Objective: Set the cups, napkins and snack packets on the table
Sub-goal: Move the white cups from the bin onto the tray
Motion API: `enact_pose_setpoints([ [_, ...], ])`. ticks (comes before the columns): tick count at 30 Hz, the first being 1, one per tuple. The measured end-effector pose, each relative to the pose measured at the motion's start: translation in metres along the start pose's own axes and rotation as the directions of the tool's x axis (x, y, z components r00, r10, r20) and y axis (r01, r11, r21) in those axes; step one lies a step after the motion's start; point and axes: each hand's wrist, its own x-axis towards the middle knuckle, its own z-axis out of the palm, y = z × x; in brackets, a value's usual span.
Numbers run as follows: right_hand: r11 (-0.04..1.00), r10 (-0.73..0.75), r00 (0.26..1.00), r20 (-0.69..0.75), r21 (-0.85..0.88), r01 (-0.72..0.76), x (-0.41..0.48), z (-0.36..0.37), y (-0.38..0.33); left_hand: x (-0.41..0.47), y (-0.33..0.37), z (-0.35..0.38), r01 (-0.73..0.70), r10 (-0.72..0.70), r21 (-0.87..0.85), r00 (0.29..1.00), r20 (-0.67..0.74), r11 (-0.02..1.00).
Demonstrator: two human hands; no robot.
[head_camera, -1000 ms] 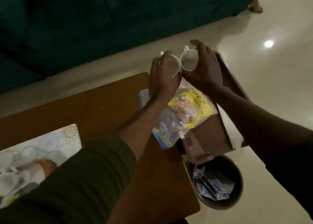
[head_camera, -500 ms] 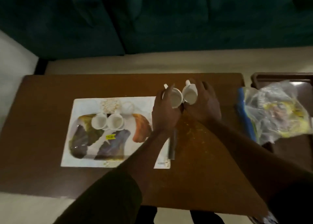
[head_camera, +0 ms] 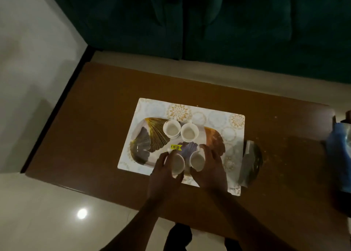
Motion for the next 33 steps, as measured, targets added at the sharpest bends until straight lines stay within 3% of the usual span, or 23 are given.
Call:
enact_pose_setpoints([
  [6,0.997,0.035,0.997,0.069,-0.073,-0.030,0.001,0.031,0.000,0.011,-0.034,0.003,0.041,-0.039,-0.039,0.998,0.045,0.998],
  [10,1.000,0.018,0.994,0.110,0.014,-0.020,0.005,0.031,0.001,0.023,-0.035,0.005,0.051,-0.045,-0.078,0.996,0.082,0.996],
  [14,0.999,-0.027,0.999,-0.022,-0.022,0.026,0.007,0.013,0.011,0.030,-0.036,-0.003,0.048,-0.045,-0.072,0.998,0.041,0.996],
  [16,0.995,-0.063,0.996,-0.055,-0.077,0.059,0.014,-0.001,0.021,0.028,-0.043,-0.010,-0.074,0.074,-0.006,0.997,0.023,0.997],
  [18,0.981,-0.112,0.993,0.043,-0.156,0.118,0.025,-0.009,0.028,0.032,-0.052,-0.017,-0.188,0.184,0.108,0.982,0.052,0.976],
  [22,0.929,-0.176,0.955,0.237,-0.283,0.241,0.045,-0.007,0.034,0.046,-0.058,-0.022,-0.275,0.220,0.259,0.950,0.221,0.926],
  [27,0.935,-0.217,0.954,0.207,-0.238,0.264,0.048,-0.002,0.031,0.053,-0.053,-0.026,-0.341,0.259,0.333,0.928,0.267,0.879],
  [33,0.885,-0.363,0.902,0.233,-0.216,0.411,0.048,0.001,0.025,0.053,-0.045,-0.029,-0.237,0.190,0.276,0.964,0.189,0.931],
])
